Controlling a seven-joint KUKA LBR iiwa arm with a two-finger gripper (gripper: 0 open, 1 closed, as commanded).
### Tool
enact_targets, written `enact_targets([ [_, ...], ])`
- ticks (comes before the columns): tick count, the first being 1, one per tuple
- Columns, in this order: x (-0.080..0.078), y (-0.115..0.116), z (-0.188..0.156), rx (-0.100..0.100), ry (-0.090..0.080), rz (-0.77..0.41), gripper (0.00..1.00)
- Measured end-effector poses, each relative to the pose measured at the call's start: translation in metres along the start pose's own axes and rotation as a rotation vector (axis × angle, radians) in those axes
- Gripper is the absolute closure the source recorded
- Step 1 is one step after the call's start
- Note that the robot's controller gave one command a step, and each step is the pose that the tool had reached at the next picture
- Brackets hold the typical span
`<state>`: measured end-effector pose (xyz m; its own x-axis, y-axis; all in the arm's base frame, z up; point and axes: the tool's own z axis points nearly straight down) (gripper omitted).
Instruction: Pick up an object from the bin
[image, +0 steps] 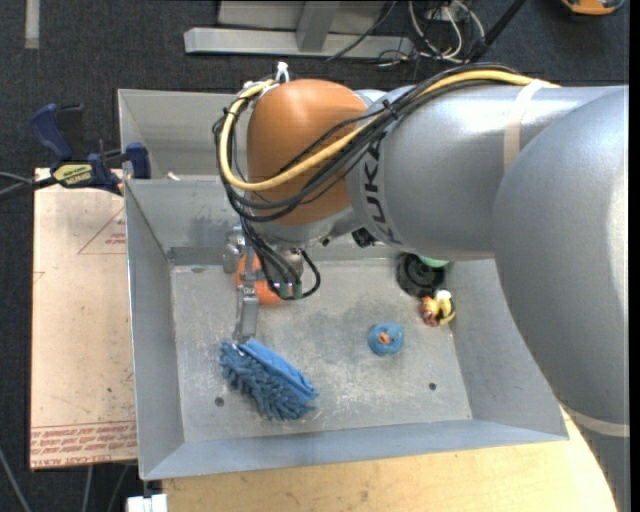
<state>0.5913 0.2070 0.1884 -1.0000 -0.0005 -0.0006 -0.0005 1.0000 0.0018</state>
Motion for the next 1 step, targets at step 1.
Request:
enact_targets([
  [1,0.0195,-0.0097,0.0263,-0.002,-0.005,-0.052,0.00],
])
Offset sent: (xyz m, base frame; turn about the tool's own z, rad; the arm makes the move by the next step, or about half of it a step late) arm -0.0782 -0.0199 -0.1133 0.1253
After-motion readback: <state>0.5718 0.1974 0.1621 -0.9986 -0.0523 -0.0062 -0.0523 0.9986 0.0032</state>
